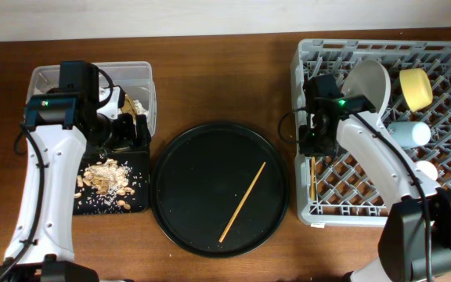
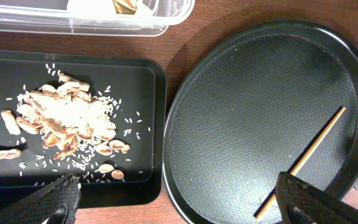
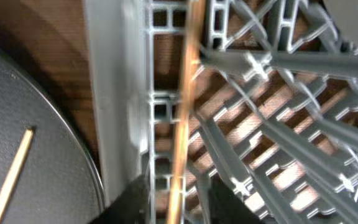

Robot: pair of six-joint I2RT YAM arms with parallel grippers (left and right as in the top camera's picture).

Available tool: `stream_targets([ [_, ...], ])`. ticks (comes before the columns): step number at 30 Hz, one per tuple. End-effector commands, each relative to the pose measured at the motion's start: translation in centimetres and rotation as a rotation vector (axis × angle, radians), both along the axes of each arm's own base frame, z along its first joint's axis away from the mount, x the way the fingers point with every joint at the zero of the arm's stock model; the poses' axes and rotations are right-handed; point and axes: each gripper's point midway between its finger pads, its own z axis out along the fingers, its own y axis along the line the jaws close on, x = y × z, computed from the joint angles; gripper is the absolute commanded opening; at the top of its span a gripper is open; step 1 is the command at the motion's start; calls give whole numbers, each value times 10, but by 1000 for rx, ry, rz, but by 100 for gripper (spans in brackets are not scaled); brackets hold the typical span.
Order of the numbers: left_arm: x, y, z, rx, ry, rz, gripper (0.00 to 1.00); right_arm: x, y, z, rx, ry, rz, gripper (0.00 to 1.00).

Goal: Sort waste into correct bins and load items into the dishwasher rack
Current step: 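Reach the right gripper back to the remaining chopstick and grasp it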

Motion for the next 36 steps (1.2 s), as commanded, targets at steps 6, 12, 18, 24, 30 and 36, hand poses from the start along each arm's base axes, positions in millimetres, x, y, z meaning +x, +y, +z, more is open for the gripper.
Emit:
stream_targets([
  [6, 0, 2, 1, 3, -3, 8, 99, 31, 48, 136, 224, -278, 75, 37],
  [12, 0, 2, 1, 3, -3, 8, 99, -20, 129, 67, 297, -33, 101, 48],
  [18, 0, 2, 1, 3, -3, 8, 99, -75, 167, -29, 285, 85, 23, 54],
  [24, 1, 2, 1, 3, -5, 8, 99, -87, 164, -65, 233, 80, -35, 54],
  [30, 1, -1, 1, 3, -6, -3, 99, -94, 160, -91, 190, 147, -49, 54],
  [36, 1, -2, 1, 3, -6, -5, 99, -102, 155, -98, 160, 189, -56, 35],
])
